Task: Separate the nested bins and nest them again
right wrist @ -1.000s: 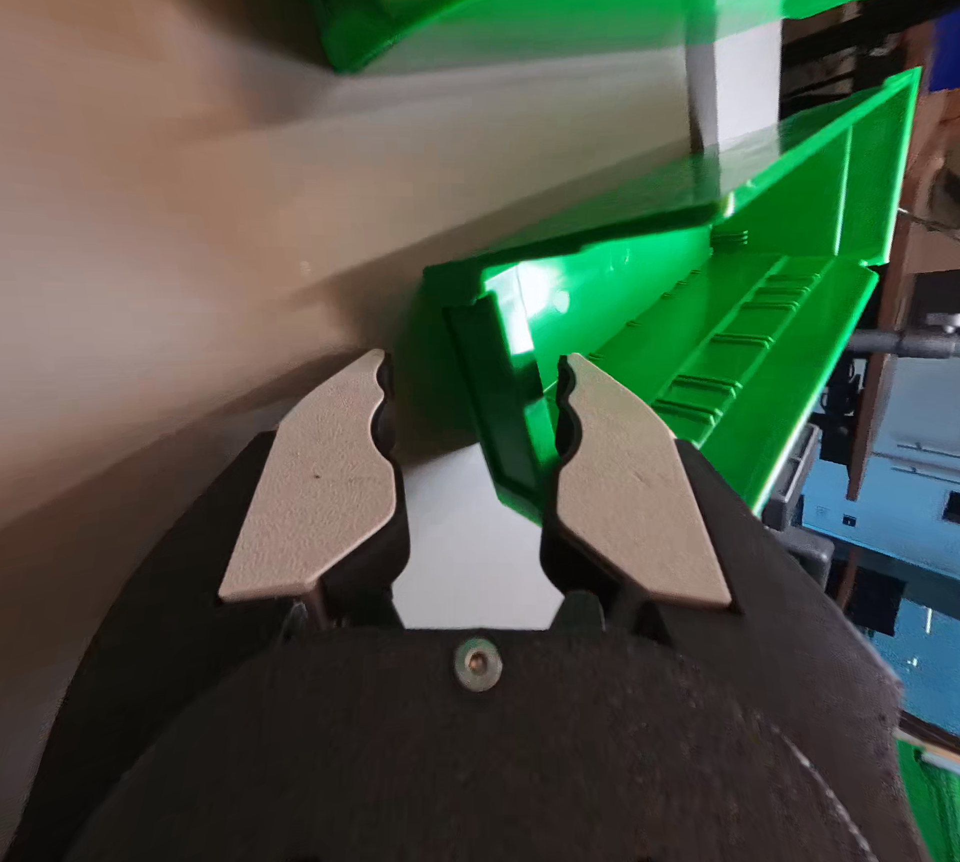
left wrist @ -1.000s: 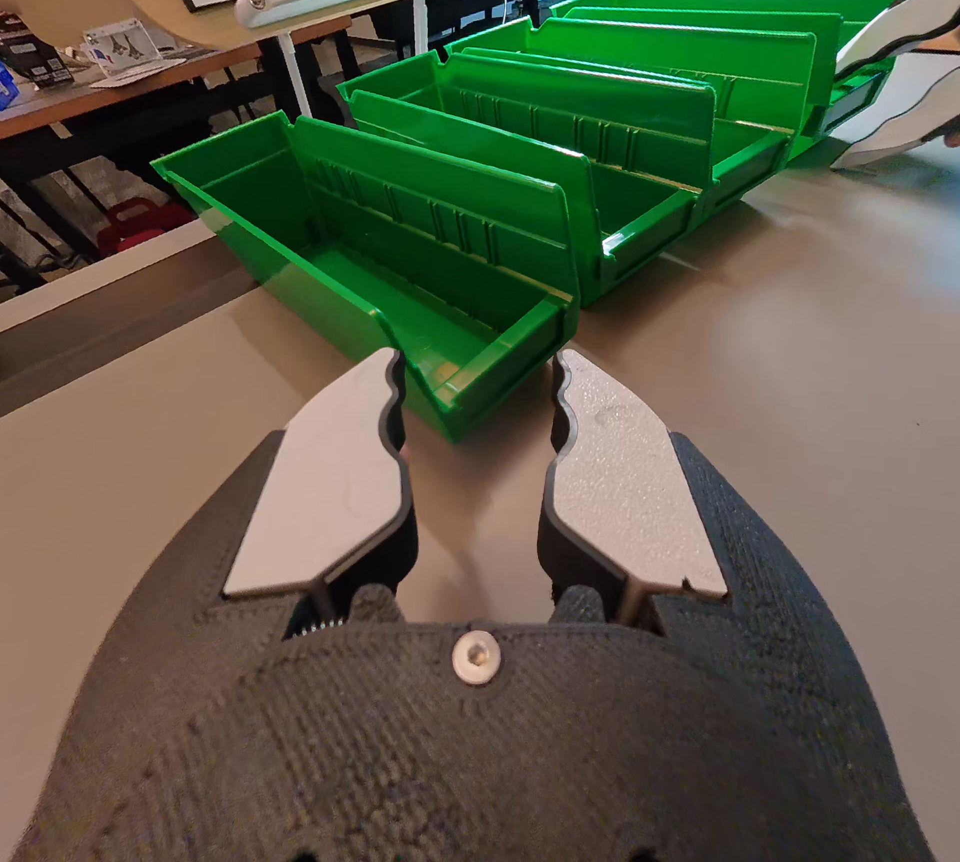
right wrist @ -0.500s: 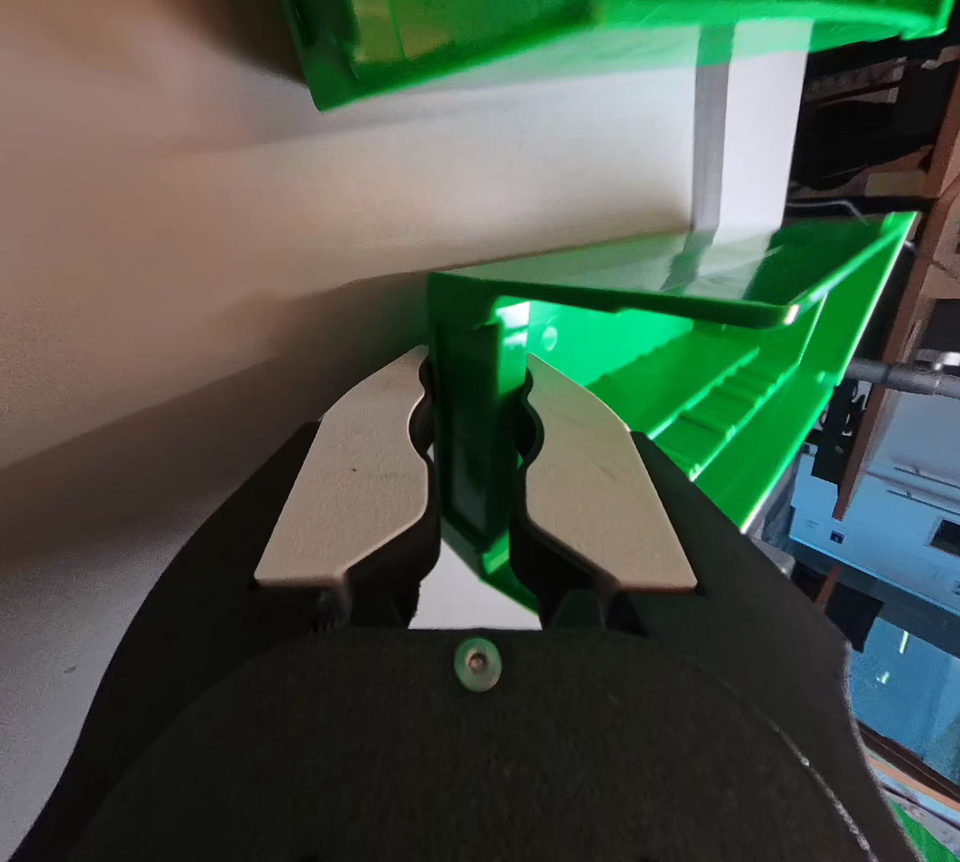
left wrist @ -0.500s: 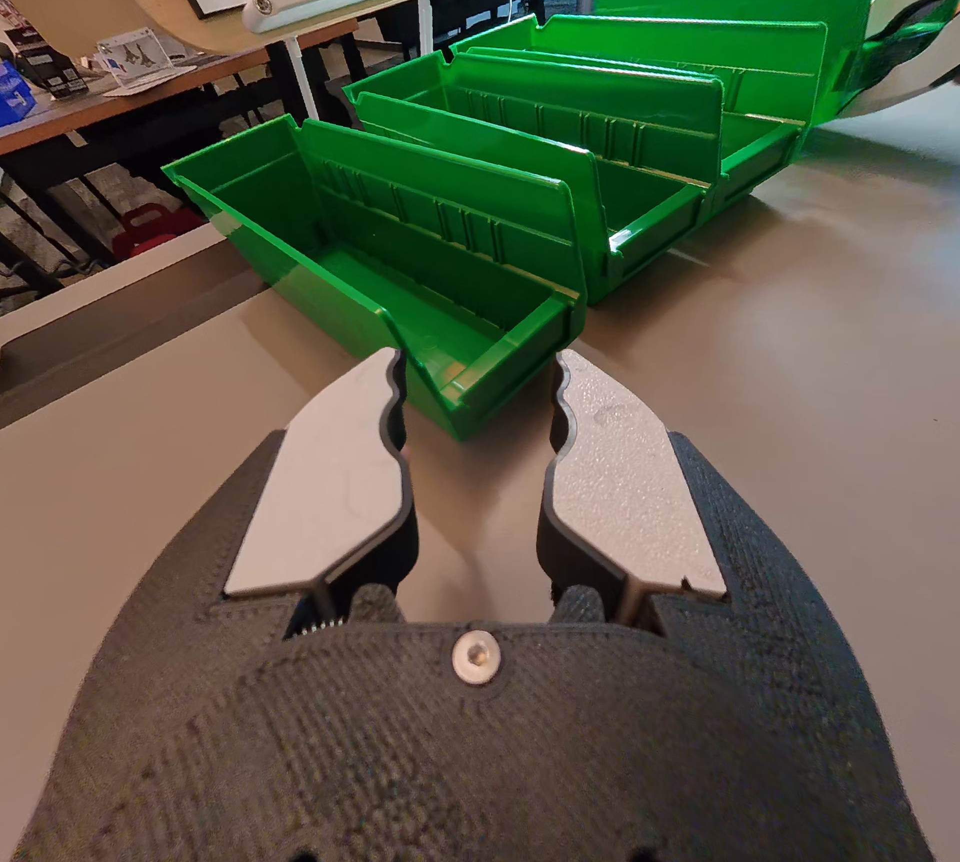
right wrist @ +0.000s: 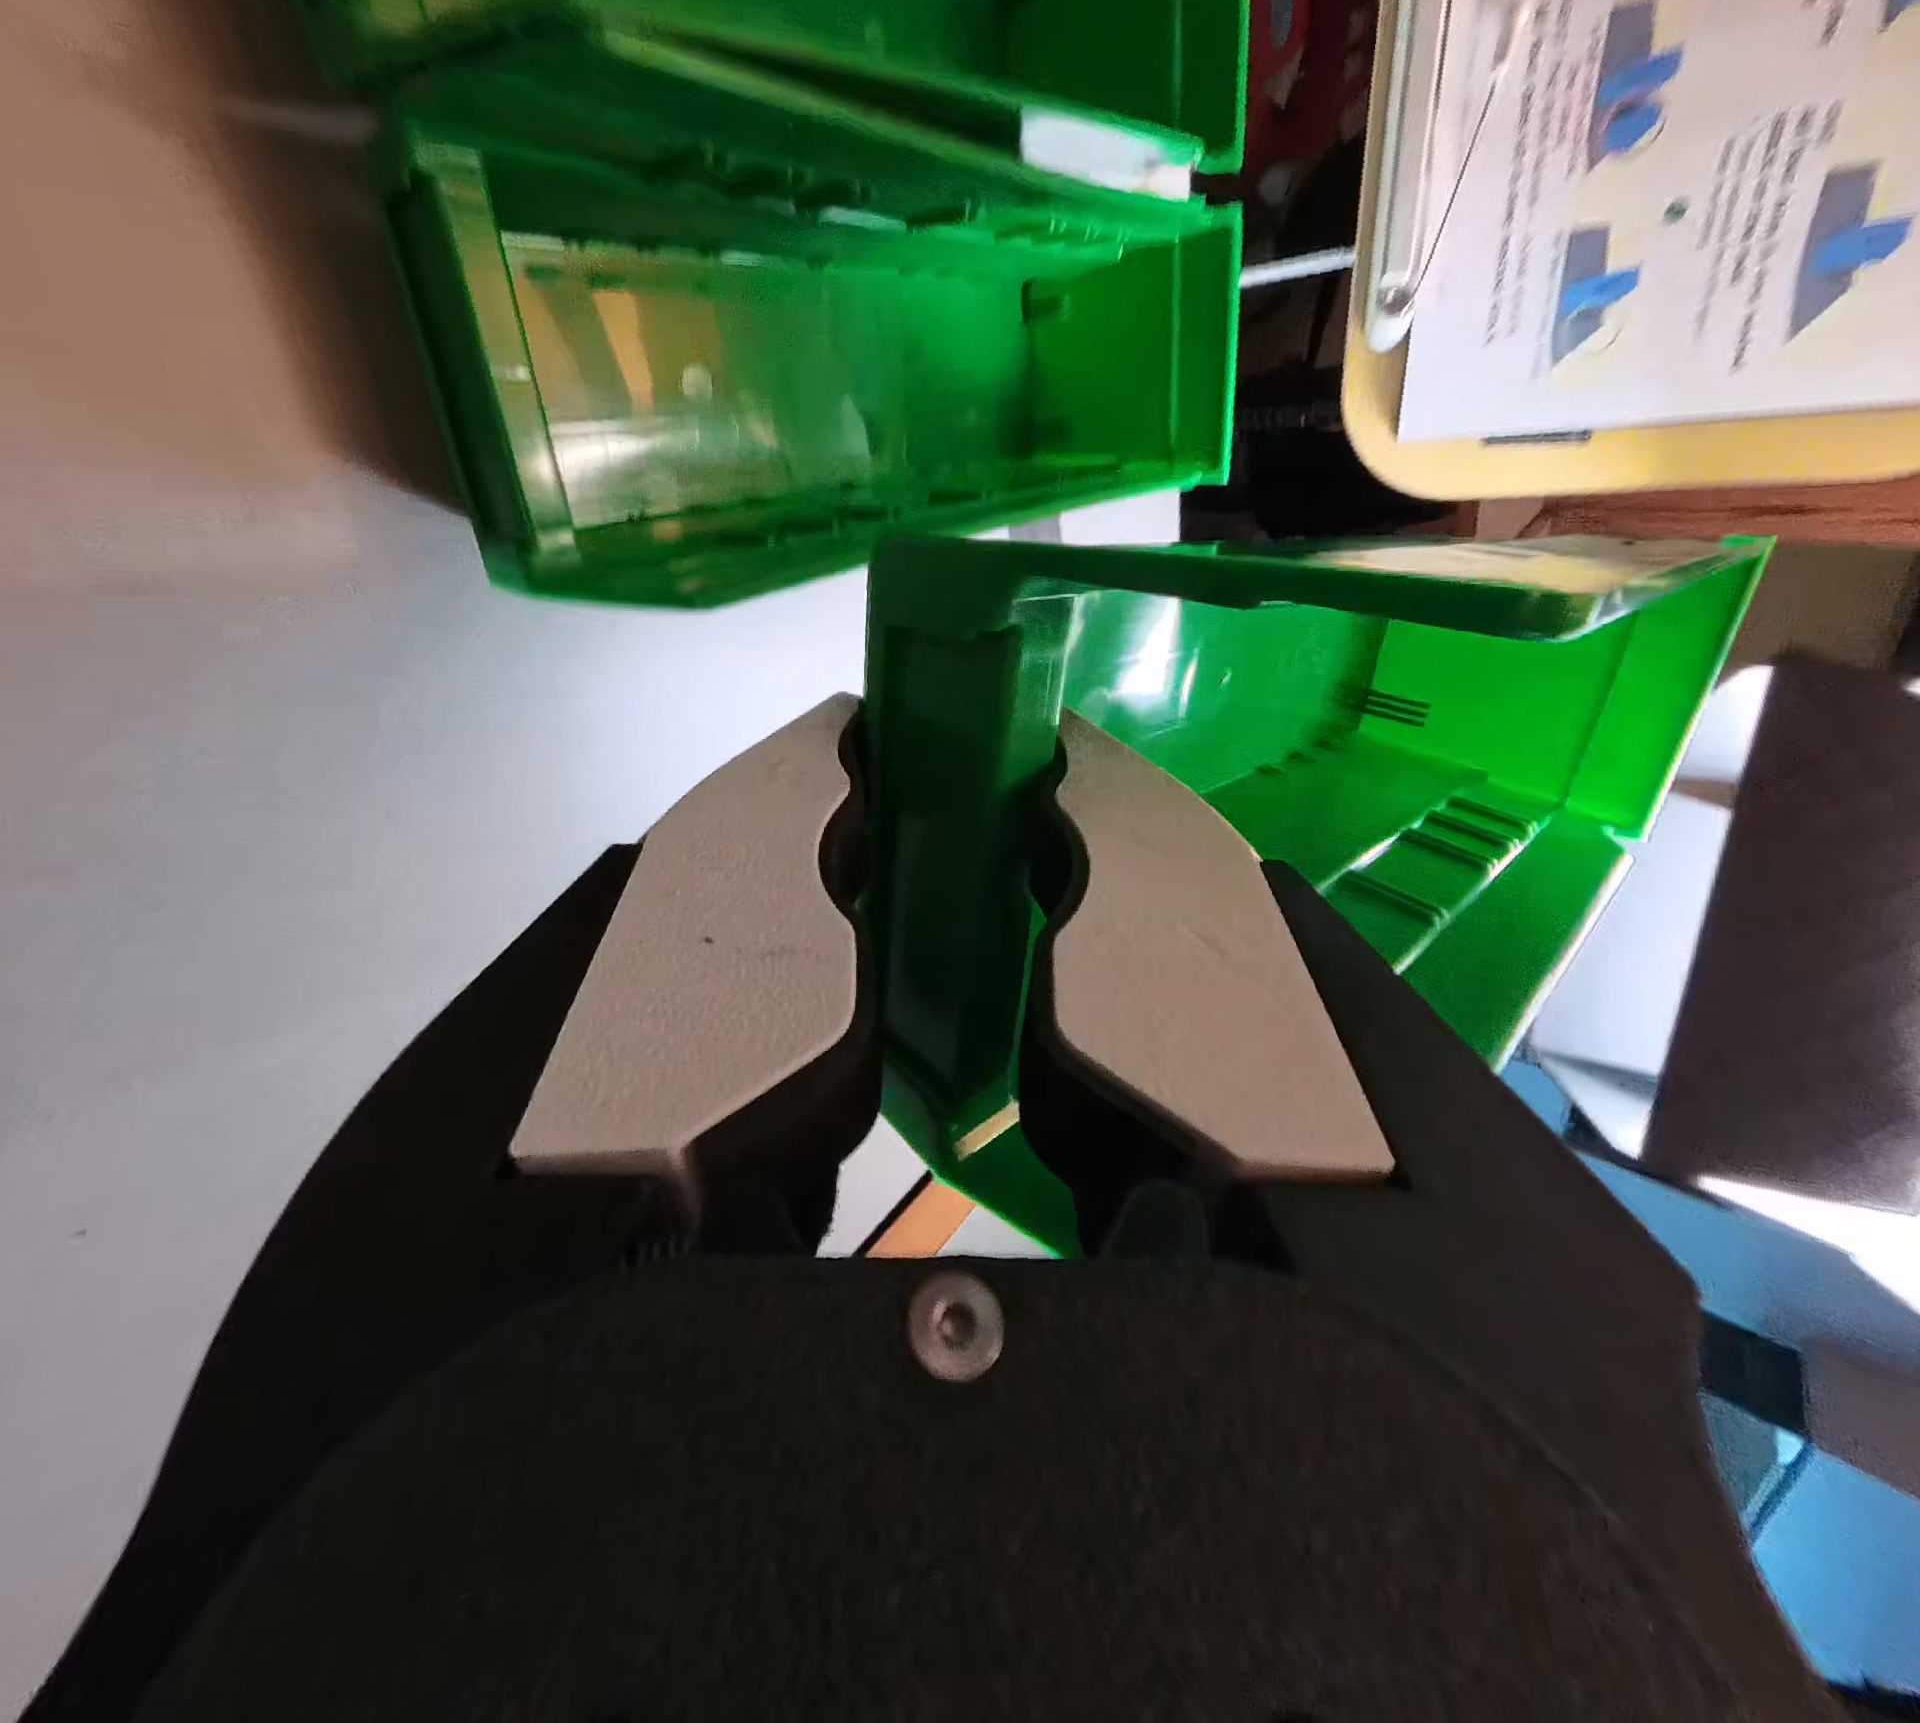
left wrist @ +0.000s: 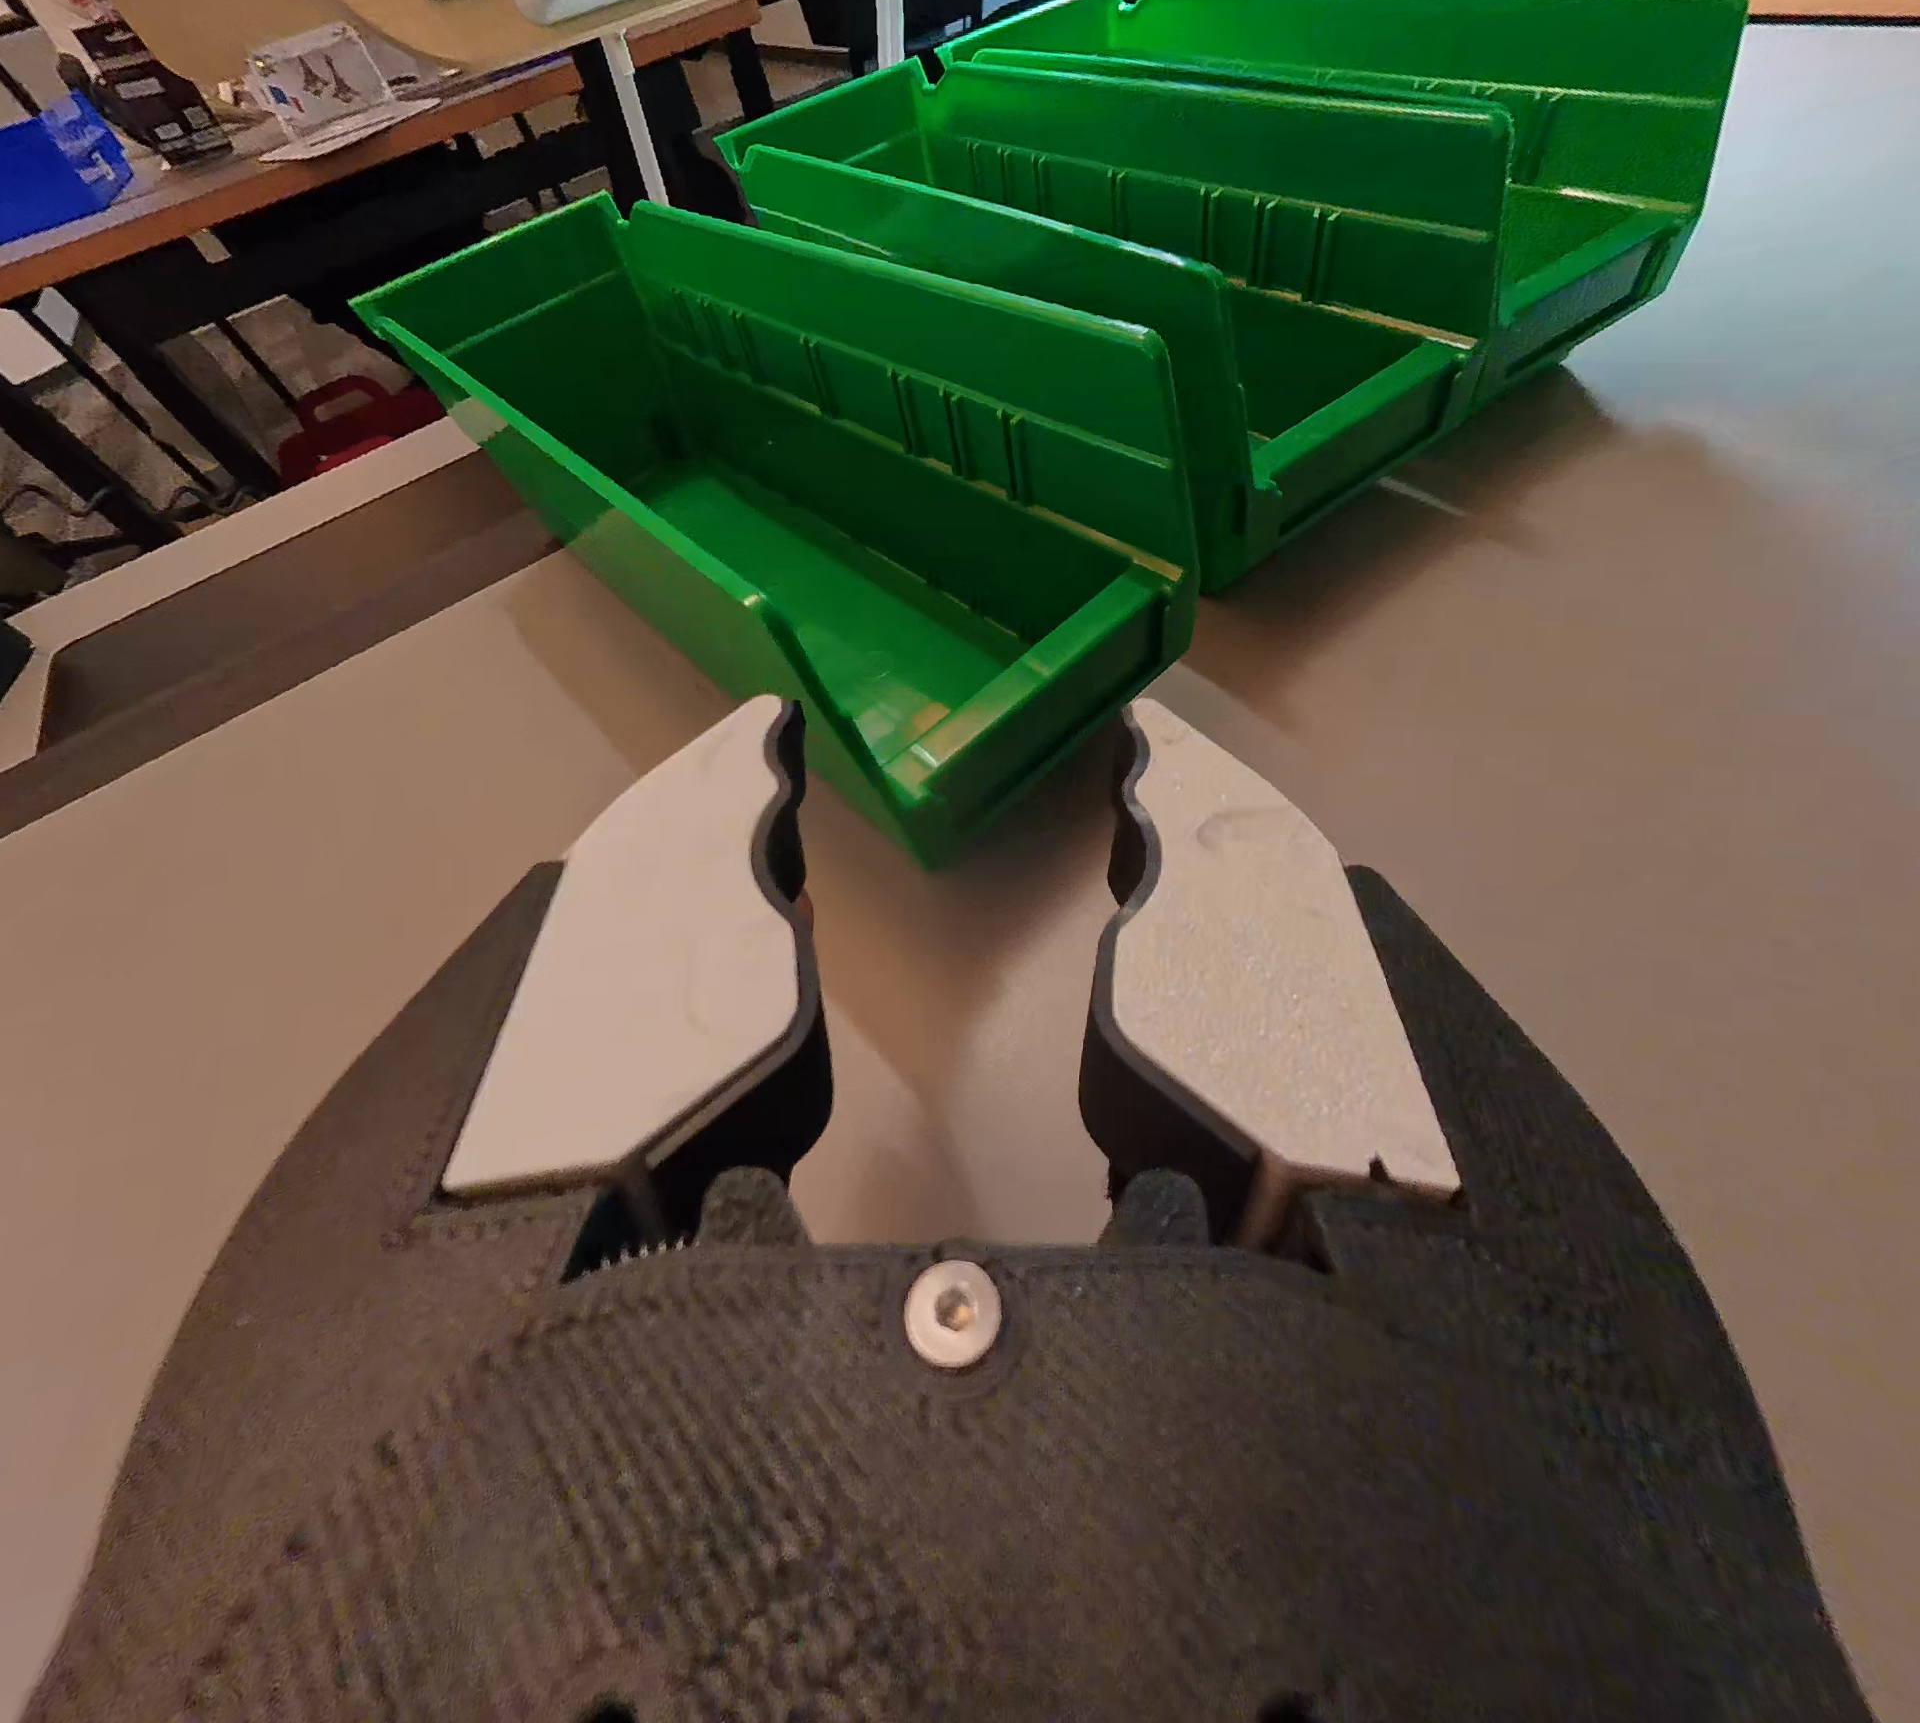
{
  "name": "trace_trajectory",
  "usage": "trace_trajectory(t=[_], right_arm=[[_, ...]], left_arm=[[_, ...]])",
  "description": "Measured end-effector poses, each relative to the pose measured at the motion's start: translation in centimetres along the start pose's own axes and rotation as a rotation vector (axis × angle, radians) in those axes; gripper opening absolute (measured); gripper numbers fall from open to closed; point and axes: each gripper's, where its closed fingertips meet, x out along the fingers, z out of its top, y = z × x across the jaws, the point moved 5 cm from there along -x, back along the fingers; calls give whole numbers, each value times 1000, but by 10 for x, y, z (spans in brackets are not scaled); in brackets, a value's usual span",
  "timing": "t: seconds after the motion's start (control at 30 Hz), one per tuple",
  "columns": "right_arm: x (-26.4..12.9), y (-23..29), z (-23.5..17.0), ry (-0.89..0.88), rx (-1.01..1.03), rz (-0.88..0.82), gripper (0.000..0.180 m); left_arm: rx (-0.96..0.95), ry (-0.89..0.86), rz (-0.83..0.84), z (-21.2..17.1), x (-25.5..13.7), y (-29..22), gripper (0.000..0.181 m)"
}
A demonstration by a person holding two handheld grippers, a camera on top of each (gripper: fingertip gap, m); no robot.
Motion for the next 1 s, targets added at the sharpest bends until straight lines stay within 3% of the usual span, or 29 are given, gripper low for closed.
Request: trace_trajectory(t=[0.33, 0.6, 0.83, 1.0], right_arm=[[37, 16, 60, -56, -32, 116, 28], [68, 43, 63, -4, -84, 190, 28], [74, 58, 58, 31, -125, 188, 29], [71, 60, 61, -39, -82, 173, 32]], left_arm=[[-5, 5, 19, 0, -1, 3, 56], [0, 1, 16, 2, -2, 2, 56], [12, 4, 13, 1, -1, 0, 55], [10, 1, 12, 1, -1, -1, 55]])
